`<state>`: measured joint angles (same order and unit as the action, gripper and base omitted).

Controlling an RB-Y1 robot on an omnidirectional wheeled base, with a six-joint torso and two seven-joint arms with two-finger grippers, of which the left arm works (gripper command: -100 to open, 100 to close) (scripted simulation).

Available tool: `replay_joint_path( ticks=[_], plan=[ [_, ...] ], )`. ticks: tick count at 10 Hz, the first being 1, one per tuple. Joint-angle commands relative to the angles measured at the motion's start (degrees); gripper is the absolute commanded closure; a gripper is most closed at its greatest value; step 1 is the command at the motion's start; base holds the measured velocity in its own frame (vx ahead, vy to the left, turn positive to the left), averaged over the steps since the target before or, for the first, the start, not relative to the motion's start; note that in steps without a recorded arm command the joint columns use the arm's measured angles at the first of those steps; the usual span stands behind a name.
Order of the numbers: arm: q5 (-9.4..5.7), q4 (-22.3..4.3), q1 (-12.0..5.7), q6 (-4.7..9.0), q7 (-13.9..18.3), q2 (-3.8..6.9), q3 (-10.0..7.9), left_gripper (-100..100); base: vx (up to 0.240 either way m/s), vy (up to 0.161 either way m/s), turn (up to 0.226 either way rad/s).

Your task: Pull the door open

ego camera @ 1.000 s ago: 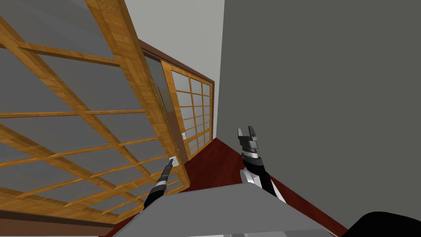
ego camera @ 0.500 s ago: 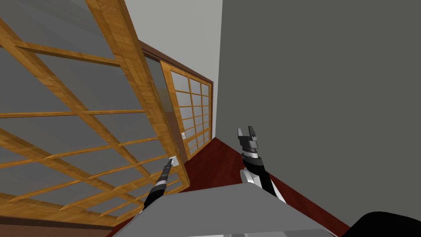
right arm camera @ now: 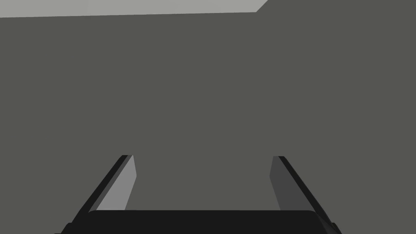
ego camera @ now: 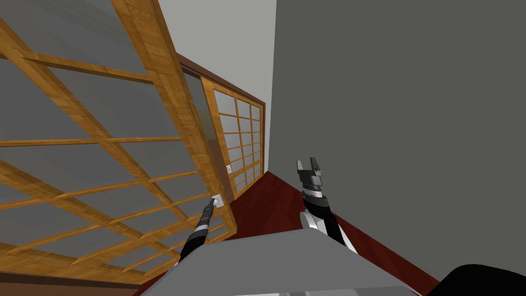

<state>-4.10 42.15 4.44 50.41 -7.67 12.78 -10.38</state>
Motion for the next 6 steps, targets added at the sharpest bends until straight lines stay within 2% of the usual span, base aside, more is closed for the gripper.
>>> replay_joint_path(
  ticks=[1,4,5,6],
  plan=[
    [-0.74,-0.4,-0.35,-0.09,2.9,-0.39,0.84,100,-0.045,0.015,-0.053],
    [-2.39,-1.0,-0.87,-0.05,7.2,-0.16,1.45,100,-0.057,0.013,-0.058],
    [-2.39,-1.0,-0.87,-0.05,7.8,-0.16,1.45,100,-0.039,0.013,-0.037],
    [-3.22,-1.3,-1.13,-0.03,10.1,-0.04,1.77,100,-0.042,0.014,-0.069]
  ],
)
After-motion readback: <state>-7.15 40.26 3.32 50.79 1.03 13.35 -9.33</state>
